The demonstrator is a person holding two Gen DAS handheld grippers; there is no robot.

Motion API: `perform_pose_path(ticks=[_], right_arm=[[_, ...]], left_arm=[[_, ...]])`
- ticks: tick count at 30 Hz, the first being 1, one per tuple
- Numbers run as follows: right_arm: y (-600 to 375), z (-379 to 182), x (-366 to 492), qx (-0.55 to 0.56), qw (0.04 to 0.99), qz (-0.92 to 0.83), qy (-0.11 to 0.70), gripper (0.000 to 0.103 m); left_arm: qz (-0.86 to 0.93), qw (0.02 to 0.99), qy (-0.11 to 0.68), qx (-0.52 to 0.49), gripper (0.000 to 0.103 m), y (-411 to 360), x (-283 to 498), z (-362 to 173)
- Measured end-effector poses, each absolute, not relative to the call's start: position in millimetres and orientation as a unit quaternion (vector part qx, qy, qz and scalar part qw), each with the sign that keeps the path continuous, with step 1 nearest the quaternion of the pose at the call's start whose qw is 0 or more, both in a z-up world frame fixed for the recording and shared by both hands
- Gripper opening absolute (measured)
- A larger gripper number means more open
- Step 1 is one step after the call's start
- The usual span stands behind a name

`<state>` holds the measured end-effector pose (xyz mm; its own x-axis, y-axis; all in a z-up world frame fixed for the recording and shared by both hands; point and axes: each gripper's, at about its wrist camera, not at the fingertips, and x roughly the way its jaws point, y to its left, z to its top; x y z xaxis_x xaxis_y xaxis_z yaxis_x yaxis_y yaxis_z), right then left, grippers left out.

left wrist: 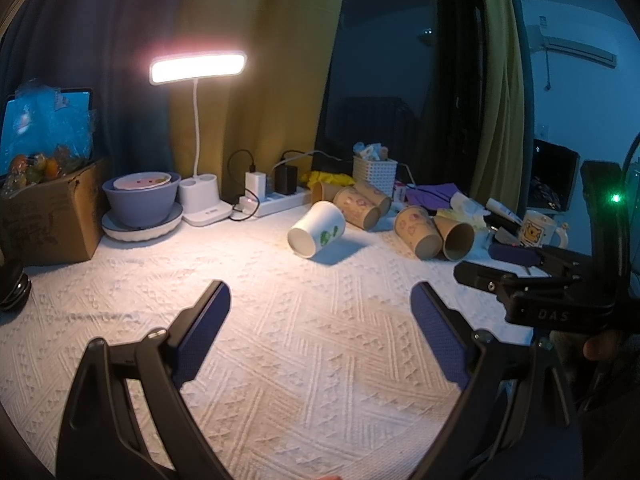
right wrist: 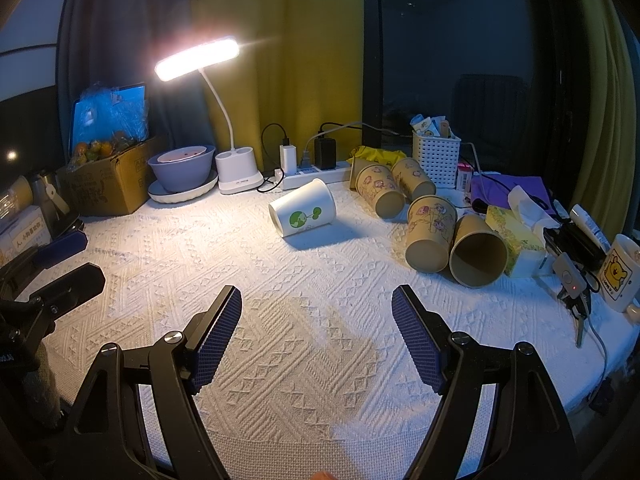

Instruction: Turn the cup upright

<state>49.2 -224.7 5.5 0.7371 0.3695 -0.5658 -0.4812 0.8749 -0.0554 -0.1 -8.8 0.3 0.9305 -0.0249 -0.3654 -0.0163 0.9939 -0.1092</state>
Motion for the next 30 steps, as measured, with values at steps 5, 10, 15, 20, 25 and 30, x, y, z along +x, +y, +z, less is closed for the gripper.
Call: perform_pose_path(ticks=[5,10,15,20,25,30], right_arm=[[-224.9,5.8,49.0,-0.099,0.927,0.23,0.28,0.08],[-225.2,6.9,48.9,-0.097,0.927,0.229,0.28,0.08],[-225.8,4.8,55.0,-0.097,0.927,0.228,0.283,0.08],[-235.8,1.8,80.4,-0.093,0.93,0.216,0.284,0.08],[-248.2,8.4,112.9,-0.078,0.937,0.197,0.277,0.08],[-266.5,8.8,152.6,-0.066,0.94,0.186,0.278,0.08]], left_arm=[[-0.003,0.981,0.186,-0.055,0.093,-9.5,-0.2,0.3],[-0.005,0.98,0.189,-0.053,0.093,-10.5,1.6,0.1],[-0.013,0.977,0.206,-0.053,0.093,-10.6,13.1,-0.1],[-0.029,0.97,0.233,-0.065,0.093,-10.9,41.2,3.1],[-0.045,0.959,0.267,-0.079,0.093,-15.3,85.9,8.4],[-0.051,0.953,0.292,-0.061,0.093,-34.1,129.1,10.7]])
